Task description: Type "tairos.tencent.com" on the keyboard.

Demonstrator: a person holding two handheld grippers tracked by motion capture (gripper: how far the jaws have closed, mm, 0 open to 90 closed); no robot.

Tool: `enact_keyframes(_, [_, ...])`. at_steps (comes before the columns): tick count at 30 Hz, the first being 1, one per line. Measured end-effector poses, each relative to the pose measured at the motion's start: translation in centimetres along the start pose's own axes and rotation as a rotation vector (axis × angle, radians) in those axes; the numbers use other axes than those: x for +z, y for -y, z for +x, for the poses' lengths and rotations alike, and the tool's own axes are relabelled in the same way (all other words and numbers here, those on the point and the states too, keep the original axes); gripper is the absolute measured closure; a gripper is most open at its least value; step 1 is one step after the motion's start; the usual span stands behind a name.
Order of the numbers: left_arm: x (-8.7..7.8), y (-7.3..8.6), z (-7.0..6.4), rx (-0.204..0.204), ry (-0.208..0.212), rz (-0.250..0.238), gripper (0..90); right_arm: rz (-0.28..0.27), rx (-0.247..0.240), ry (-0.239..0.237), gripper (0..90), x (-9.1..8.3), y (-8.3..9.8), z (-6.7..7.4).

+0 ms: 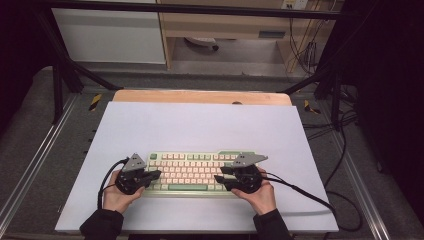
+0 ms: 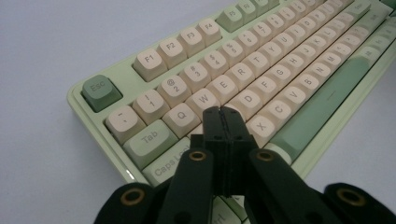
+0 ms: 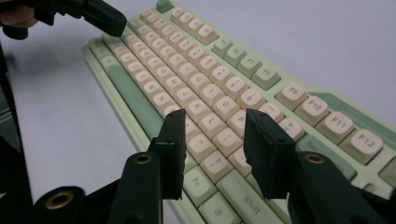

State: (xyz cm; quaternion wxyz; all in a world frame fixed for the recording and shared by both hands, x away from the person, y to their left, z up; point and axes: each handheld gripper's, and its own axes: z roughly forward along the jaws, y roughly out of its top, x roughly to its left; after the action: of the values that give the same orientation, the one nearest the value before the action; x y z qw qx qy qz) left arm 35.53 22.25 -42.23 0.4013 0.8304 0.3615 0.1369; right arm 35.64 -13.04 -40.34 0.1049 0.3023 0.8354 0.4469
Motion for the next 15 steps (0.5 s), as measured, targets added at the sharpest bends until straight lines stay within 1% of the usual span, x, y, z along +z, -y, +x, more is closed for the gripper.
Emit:
enact_keyframes(6, [0.0,0.0,0.0,0.002,0.001,-0.002,89.8,0.003,0.006,-0.015,66.5,1.1,-0.5,0.1])
enact_keyframes(8, [0.0,0.0,0.0,0.002,0.001,-0.002,89.7,0.009,0.011,-0.022,68.7,1.8,-0.8,0.2])
enact_keyframes(9, [0.0,0.0,0.0,0.003,0.002,-0.003,89.7,0.009,0.011,-0.022,68.7,1.8,-0.8,0.2])
enact_keyframes(11, [0.0,0.0,0.0,0.003,0.002,-0.003,89.7,0.004,0.027,-0.026,70.0,2.3,-1.0,0.2])
enact_keyframes(12, [0.0,0.0,0.0,0.003,0.002,-0.004,89.8,0.008,0.032,-0.020,72.3,2.8,-1.1,0.2])
enact_keyframes(13, [0.0,0.0,0.0,0.004,0.002,-0.003,89.8,0.008,0.032,-0.020,72.3,2.8,-1.1,0.2])
enact_keyframes(15, [0.0,0.0,0.0,0.003,0.002,-0.003,89.8,0.018,0.032,-0.019,75.0,3.1,-1.2,0.2])
